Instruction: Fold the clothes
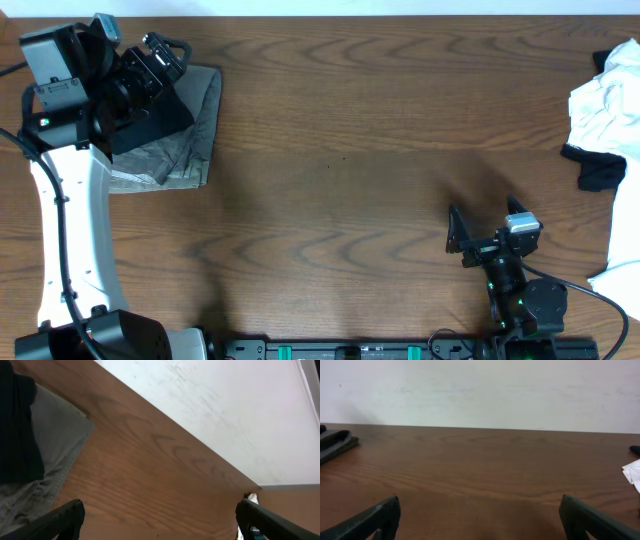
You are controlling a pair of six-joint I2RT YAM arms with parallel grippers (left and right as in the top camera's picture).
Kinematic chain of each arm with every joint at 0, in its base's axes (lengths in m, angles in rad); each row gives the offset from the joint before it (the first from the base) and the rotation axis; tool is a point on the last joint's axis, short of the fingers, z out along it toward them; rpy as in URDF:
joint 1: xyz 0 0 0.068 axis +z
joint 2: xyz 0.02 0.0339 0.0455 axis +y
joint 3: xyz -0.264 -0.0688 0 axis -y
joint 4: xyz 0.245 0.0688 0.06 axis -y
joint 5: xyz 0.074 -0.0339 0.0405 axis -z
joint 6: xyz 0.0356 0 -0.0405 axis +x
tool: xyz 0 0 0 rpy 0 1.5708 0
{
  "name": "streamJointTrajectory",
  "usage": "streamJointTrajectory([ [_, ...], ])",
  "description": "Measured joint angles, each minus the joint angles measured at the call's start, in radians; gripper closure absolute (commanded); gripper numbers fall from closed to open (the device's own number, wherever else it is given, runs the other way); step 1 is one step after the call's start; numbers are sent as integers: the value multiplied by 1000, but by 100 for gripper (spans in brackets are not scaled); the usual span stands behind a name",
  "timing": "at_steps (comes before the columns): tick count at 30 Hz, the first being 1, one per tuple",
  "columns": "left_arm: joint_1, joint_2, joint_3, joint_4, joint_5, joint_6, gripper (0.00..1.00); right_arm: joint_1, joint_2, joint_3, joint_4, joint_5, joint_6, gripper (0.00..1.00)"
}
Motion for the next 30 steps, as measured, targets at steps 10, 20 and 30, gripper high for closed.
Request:
streamJointTrajectory([
  [10, 0, 0, 0, 0, 0, 0, 2, 0, 0, 0, 0, 0, 0, 1],
  [20, 0, 0, 0, 0, 0, 0, 2, 0, 0, 0, 0, 0, 0, 1],
  [30, 0, -45, -6, -42, -2, 0, 2, 0, 0, 0, 0, 0, 0, 1],
])
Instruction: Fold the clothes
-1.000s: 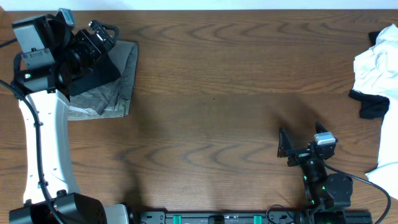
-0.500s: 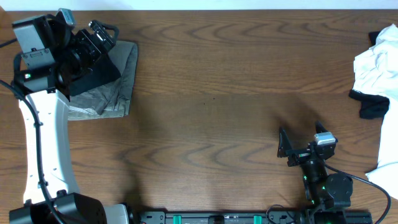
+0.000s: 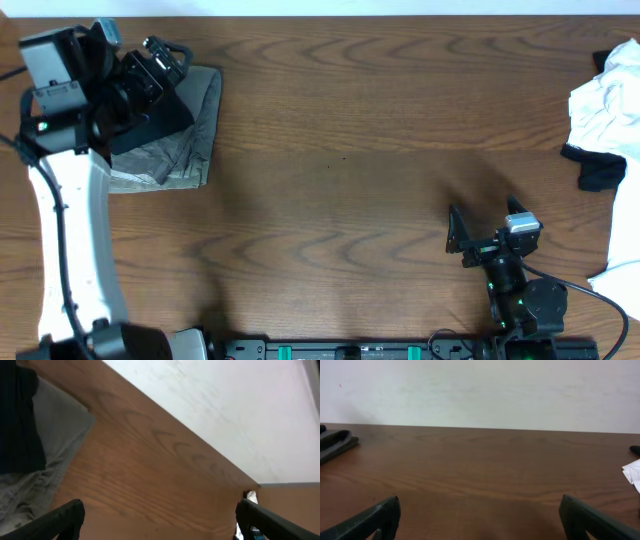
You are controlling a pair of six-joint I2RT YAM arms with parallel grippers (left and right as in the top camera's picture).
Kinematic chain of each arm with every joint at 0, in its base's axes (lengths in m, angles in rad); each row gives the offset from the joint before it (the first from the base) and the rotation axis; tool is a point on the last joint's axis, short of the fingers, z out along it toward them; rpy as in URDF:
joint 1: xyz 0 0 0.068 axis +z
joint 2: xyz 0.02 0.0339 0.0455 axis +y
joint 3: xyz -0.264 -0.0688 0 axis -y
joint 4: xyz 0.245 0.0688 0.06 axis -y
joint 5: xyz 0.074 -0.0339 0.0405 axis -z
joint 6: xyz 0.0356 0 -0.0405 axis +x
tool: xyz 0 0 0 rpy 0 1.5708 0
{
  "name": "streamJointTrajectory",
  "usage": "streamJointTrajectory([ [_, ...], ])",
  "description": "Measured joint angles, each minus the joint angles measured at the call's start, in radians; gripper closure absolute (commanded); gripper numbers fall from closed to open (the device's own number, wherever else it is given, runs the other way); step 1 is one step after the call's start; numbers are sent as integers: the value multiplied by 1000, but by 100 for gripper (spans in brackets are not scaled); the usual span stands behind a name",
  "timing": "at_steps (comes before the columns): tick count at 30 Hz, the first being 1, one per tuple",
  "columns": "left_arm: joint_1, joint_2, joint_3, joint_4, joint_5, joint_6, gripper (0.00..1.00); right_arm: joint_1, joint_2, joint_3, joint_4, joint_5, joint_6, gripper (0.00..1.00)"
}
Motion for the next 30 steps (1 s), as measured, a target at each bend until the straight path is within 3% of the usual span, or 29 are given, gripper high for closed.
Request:
streamJointTrajectory([
  [14, 0, -509, -108, 1, -1, 0, 2, 0, 0, 0, -1, 0, 0, 1],
  [24, 0, -800, -541, 0, 0, 0, 2, 0, 0, 0, -1, 0, -1, 1],
  [30, 0, -943, -846, 120, -2, 0, 2, 0, 0, 0, -2, 1, -3, 1],
])
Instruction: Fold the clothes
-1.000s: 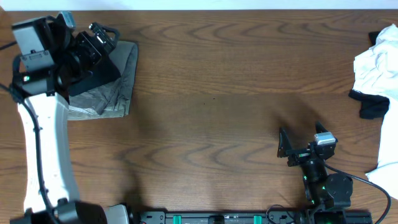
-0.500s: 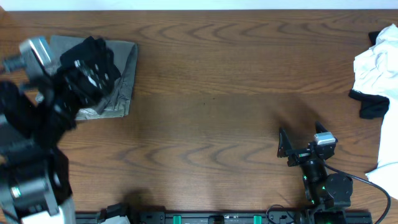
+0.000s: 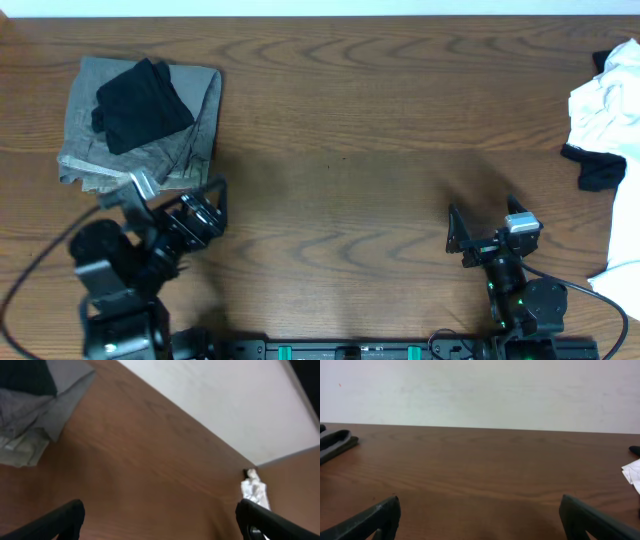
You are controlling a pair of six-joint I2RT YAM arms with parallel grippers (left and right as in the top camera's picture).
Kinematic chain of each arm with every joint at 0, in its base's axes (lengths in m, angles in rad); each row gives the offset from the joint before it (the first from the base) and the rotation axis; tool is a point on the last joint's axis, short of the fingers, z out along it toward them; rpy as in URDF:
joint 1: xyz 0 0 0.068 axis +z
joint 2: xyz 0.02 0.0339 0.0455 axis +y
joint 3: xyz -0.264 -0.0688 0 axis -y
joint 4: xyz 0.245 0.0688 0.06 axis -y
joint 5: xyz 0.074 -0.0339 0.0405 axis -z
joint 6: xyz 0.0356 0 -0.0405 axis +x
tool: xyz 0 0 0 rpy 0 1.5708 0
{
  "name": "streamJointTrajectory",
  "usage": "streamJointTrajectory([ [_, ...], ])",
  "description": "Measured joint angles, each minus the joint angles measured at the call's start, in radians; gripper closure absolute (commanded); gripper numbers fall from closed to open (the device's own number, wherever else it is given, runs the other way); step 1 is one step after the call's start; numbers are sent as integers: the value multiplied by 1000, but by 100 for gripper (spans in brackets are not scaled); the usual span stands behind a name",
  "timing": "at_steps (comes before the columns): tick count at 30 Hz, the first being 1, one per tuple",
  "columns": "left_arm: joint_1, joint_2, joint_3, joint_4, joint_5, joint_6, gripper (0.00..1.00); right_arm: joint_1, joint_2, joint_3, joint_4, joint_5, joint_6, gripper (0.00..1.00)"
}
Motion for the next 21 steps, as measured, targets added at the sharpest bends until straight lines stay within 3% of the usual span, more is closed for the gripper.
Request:
streamJointTrajectory([
  [4, -5, -79, -166, 128, -53, -1, 2, 0, 0, 0, 0, 0, 0, 1],
  [10, -86, -208, -355, 273, -285, 0, 2, 0, 0, 0, 0, 0, 0, 1],
  [21, -140, -297, -472, 406, -595, 0, 2, 0, 0, 0, 0, 1, 0, 1],
])
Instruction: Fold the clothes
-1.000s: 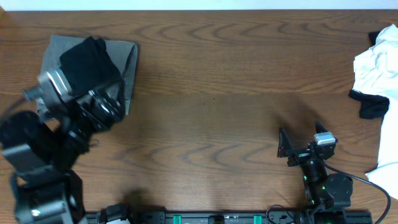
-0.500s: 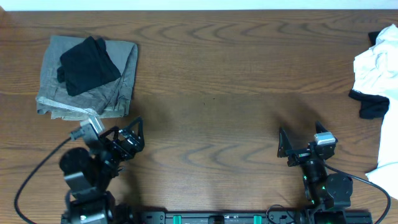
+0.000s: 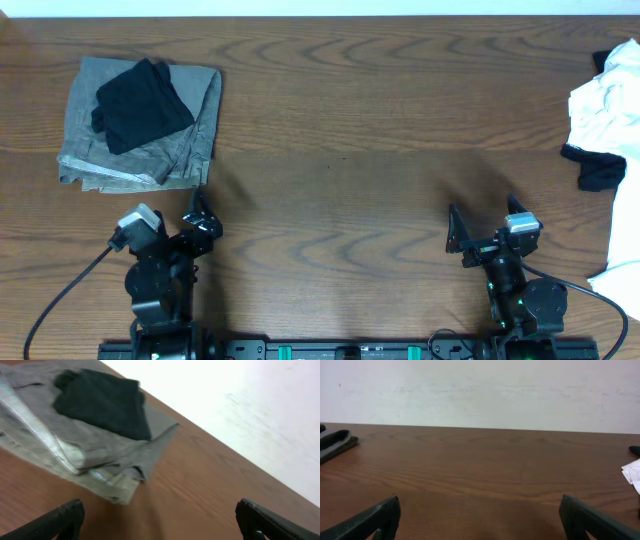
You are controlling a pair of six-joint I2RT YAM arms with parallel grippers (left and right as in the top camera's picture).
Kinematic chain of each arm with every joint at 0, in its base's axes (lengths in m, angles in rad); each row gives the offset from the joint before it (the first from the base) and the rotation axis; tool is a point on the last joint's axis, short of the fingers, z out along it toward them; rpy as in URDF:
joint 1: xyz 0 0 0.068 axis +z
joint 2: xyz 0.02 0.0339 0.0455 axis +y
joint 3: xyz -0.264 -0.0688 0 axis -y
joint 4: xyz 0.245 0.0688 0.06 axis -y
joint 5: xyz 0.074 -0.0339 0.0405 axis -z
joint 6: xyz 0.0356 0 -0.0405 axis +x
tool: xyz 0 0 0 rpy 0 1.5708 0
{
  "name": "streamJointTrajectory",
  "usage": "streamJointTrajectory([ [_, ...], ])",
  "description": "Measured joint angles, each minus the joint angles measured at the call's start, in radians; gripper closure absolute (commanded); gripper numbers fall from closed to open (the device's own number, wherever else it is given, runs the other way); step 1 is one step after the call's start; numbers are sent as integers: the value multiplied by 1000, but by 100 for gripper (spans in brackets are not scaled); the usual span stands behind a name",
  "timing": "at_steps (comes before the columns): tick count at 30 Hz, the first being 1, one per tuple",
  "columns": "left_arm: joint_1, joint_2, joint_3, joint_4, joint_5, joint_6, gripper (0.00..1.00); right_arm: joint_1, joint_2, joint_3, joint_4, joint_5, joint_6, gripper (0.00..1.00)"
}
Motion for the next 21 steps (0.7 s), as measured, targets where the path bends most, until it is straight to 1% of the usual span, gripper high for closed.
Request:
streamJointTrajectory([
  [5, -3, -35, -72, 26, -48, 1, 2, 0, 0, 0, 0, 0, 0, 1],
  [12, -45, -103, -96, 30, -103, 26, 2, 0, 0, 0, 0, 0, 0, 1],
  [15, -55, -131, -112, 33, -114, 63, 2, 0, 0, 0, 0, 0, 0, 1],
  [21, -90, -170, -116, 38, -121, 205, 2, 0, 0, 0, 0, 0, 0, 1],
])
